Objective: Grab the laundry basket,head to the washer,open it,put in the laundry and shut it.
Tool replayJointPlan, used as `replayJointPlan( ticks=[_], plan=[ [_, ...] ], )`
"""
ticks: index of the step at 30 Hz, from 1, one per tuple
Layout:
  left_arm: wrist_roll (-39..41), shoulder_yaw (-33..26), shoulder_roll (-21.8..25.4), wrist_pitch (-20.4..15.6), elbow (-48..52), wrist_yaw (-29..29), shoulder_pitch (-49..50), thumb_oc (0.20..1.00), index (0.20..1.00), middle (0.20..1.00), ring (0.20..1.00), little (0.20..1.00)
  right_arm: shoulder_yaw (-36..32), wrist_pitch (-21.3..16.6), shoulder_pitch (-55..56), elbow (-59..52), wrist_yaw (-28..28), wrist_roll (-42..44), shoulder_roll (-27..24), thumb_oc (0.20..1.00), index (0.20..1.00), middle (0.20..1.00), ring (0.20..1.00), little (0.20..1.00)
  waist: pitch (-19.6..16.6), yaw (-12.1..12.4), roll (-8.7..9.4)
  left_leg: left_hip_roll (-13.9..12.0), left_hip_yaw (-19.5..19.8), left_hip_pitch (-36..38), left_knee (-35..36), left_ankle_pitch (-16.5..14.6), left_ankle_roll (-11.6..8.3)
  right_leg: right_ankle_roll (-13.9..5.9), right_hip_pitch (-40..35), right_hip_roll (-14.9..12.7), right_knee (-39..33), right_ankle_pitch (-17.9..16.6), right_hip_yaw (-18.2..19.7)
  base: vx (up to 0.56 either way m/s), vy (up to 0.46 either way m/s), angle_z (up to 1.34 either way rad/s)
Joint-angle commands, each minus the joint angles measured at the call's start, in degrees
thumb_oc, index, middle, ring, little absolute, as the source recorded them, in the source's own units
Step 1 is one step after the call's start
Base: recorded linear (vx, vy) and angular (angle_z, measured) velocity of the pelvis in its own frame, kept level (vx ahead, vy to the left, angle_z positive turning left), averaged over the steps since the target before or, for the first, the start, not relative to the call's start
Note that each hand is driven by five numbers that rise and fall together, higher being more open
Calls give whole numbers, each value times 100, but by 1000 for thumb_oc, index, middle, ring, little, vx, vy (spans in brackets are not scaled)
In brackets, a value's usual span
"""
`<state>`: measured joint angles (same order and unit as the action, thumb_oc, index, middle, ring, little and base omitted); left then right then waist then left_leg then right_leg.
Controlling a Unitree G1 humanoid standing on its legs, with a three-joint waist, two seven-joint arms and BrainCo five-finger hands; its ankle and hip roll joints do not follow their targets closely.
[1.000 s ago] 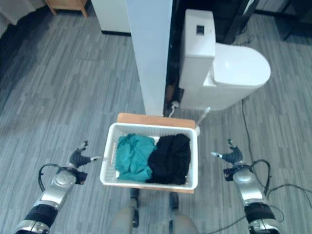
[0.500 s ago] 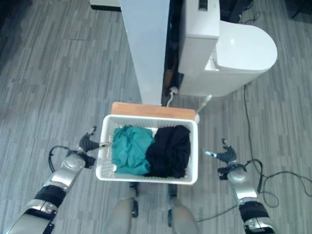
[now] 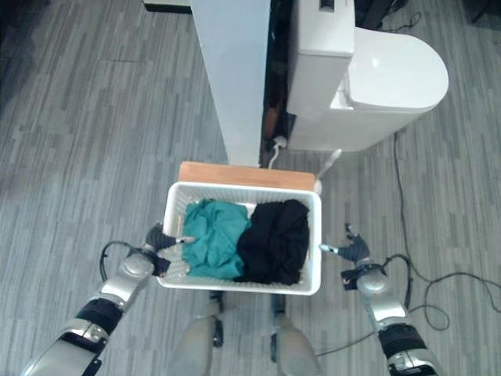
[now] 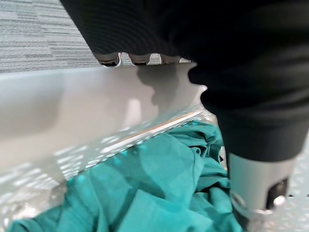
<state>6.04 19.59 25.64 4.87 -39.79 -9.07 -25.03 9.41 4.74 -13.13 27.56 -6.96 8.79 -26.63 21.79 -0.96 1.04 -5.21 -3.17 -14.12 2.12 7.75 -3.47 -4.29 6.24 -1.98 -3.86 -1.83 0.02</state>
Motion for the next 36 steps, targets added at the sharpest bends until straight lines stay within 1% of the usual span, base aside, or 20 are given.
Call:
replayJointPlan(
  ticks=[1, 7, 8, 11, 18, 22, 26, 29, 36],
  plan=[
    [-270, 140, -371, -180, -364, -178, -333, 1000, 1000, 1000, 1000, 1000, 86, -279, -62, -440, -92, 149, -135, 1000, 1000, 1000, 1000, 1000, -247, -21, 100, -217, 226, -323, -745, -484, -188, -201, 865, -408, 650, -218, -235, 0, 0, 0],
    [-361, 297, -478, -161, -479, -310, -543, 1000, 1000, 1000, 1000, 1000, 513, -227, -531, -162, -167, 89, 40, 1000, 1000, 1000, 1000, 1000, -163, 39, 88, -202, 262, -395, -794, -483, -190, -193, 912, -417, 657, -235, -263, 0, 0, 0],
    [-361, 295, -477, -163, -483, -311, -548, 1000, 1000, 1000, 1000, 1000, 517, -232, -542, -151, -169, 89, 42, 1000, 1000, 1000, 1000, 1000, -159, 35, 89, -202, 263, -396, -794, -482, -190, -193, 912, -416, 658, -235, -264, 0, 0, 0],
    [-484, 304, -510, -97, -489, -423, -647, 1000, 1000, 1000, 1000, 1000, 673, -16, -809, 53, -299, -374, 106, 1000, 1000, 1000, 1000, 1000, -128, 74, 77, -197, 277, -408, -755, -462, -190, -188, 919, -417, 654, -227, -294, 0, 0, 0],
    [-837, 366, -533, -21, -584, -743, -941, 1000, 1000, 1000, 1000, 1000, 772, 18, -973, 309, -477, -470, 317, 1000, 1000, 1000, 1000, 1000, -72, 79, 76, -186, 314, -443, -702, -425, -210, -189, 942, -432, 673, -210, -340, 0, 2, 6],
    [-937, 411, -545, 12, -630, -802, -1079, 1000, 1000, 1000, 1000, 1000, 822, -4, -964, 360, -475, -362, 381, 1000, 1000, 1000, 1000, 1000, -41, 68, 80, -170, 303, -461, -677, -411, -209, -198, 977, -448, 693, -216, -337, 0, 0, 0],
    [-874, 465, -610, 39, -791, -896, -1195, 1000, 1000, 1000, 1000, 1000, 918, -15, -995, 372, -506, -240, 463, 1000, 1000, 1000, 1000, 1000, -46, 55, 63, -158, 266, -486, -705, -428, -190, -195, 1021, -466, 706, -230, -299, 0, 0, 0],
    [-788, 600, -709, 21, -923, -904, -1249, 1000, 1000, 1000, 1000, 1000, 1116, -94, -1017, 419, -460, 26, 612, 1000, 1000, 1000, 1000, 1000, -28, 53, 32, -128, 240, -515, -786, -477, -169, -201, 1054, -483, 735, -234, -257, 7, 11, -1],
    [-854, 948, -805, 25, -1327, -799, -1552, 1000, 1000, 1000, 1000, 1000, 1332, -166, -1329, 682, -472, 353, 683, 1000, 1000, 1000, 1000, 1000, 40, 40, -30, -78, 220, -648, -964, -544, -148, -210, 1195, -518, 806, -242, -190, 7, 33, -6]
  ],
)
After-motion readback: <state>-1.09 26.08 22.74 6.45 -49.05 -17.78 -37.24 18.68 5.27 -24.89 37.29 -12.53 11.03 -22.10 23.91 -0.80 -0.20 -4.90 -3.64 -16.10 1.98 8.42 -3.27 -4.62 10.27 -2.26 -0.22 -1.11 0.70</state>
